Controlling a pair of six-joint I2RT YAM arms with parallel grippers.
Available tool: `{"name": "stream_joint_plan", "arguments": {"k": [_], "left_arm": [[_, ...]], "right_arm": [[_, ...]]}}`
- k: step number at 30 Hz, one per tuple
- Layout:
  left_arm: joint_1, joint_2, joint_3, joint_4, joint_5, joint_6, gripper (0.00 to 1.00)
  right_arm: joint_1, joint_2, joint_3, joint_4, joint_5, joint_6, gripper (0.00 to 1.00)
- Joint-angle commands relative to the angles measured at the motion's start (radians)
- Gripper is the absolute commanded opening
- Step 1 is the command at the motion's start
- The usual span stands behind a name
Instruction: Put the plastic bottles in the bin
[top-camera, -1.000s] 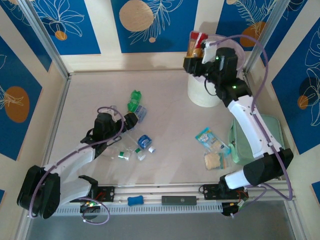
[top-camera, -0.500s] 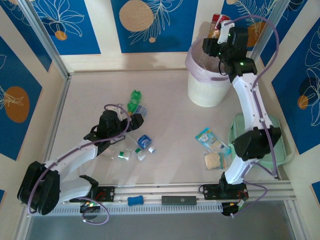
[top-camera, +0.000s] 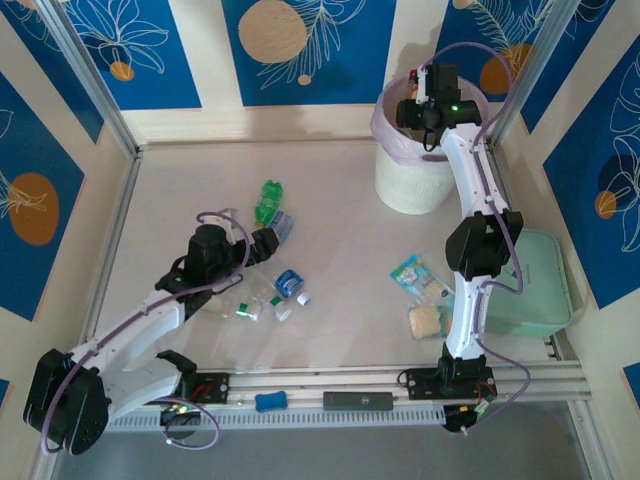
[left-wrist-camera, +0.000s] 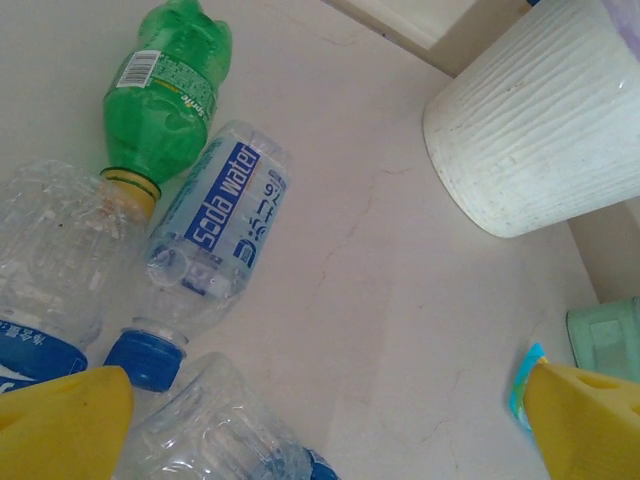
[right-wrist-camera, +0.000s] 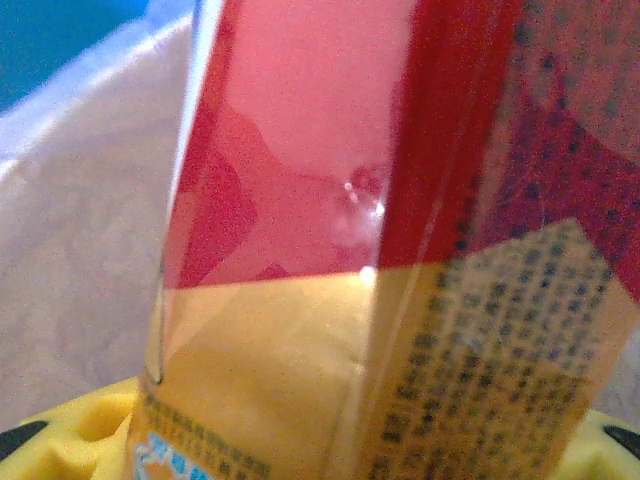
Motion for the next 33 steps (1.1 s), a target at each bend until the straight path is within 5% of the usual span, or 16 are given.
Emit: {"name": "stream_joint_plan", "arguments": {"k": [1, 9, 16, 23, 33], "left_arm": [[-0.008, -0.015, -0.012, -0.020, -0.030, 0.034, 1.00], [-0.009, -0.021, -0.013, -0.013, -0.051, 0.038, 1.00], [-0.008, -0.098, -0.027, -0.084, -0.194, 0.027, 1.00], [-0.008, -0.151, 0.070, -0.410, -0.277, 0.039, 1.00], [-0.007, -0.261, 0.075, -0.772, -0.330, -0.080, 1.00]], "right_arm": [[-0.003, -0.007, 0.024, -0.031, 0.022, 0.017, 0.50], [-0.005, -0.017, 0.094, -0.052, 0.028, 0.034, 0.78], [0.021, -0.139, 0.045, -0.023, 0.020, 0.027, 0.83], [0.116, -0.423, -0.356, 0.192, -0.049, 0.015, 0.99], [0.280, -0.751, -0.917, 0.473, -0.163, 0.120, 0.99]]}}
